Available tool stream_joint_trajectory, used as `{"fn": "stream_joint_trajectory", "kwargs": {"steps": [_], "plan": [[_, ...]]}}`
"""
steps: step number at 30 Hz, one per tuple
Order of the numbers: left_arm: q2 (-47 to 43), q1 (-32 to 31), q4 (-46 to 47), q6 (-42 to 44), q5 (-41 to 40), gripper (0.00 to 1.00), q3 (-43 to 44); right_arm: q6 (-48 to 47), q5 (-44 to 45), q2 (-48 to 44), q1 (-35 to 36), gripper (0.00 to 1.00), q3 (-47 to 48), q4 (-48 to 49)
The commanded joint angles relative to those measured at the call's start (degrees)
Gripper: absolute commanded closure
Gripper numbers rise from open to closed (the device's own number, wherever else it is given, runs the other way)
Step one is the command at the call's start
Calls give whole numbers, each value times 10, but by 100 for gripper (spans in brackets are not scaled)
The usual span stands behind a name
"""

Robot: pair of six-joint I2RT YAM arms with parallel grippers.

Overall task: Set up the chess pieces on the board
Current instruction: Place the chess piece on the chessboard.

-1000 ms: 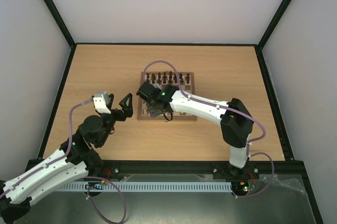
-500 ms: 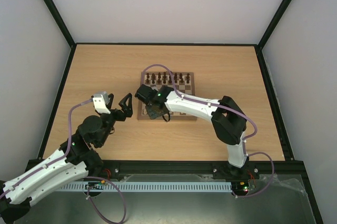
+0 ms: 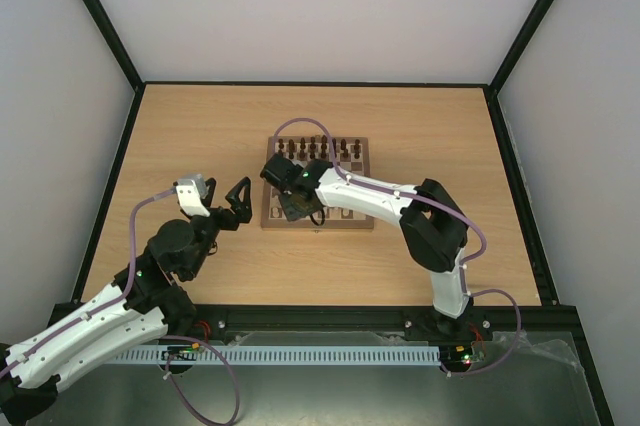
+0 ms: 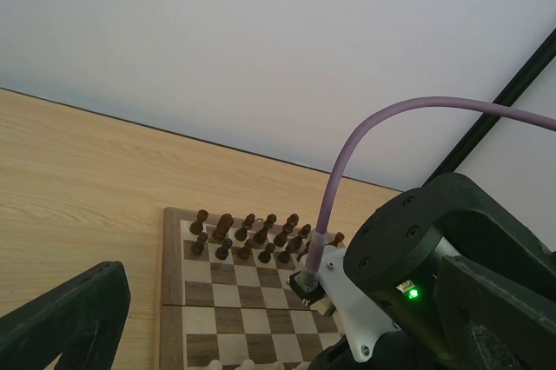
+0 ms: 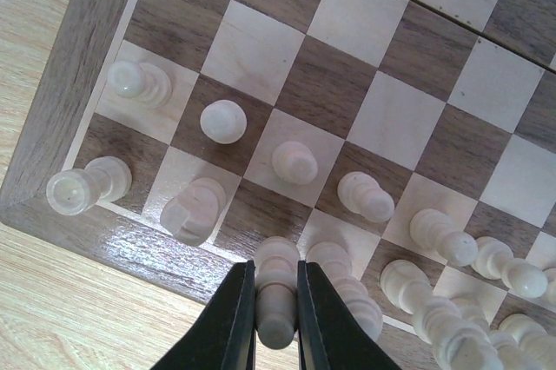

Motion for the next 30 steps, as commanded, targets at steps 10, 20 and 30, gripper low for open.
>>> {"fn": "stream_joint_trajectory", "kwargs": {"steps": [10,20,30], "plan": [[-4,-1,10,-3,-5,1,-3,-14,-19,25,-9,92,11,8],[-5,-1,10,-2,-6,1,-3,-15,-19,28,-15,89,9,10],[-5,-1,10,-2,-7,1,-2,-16,-28,29,-16,88,8,17]]}}
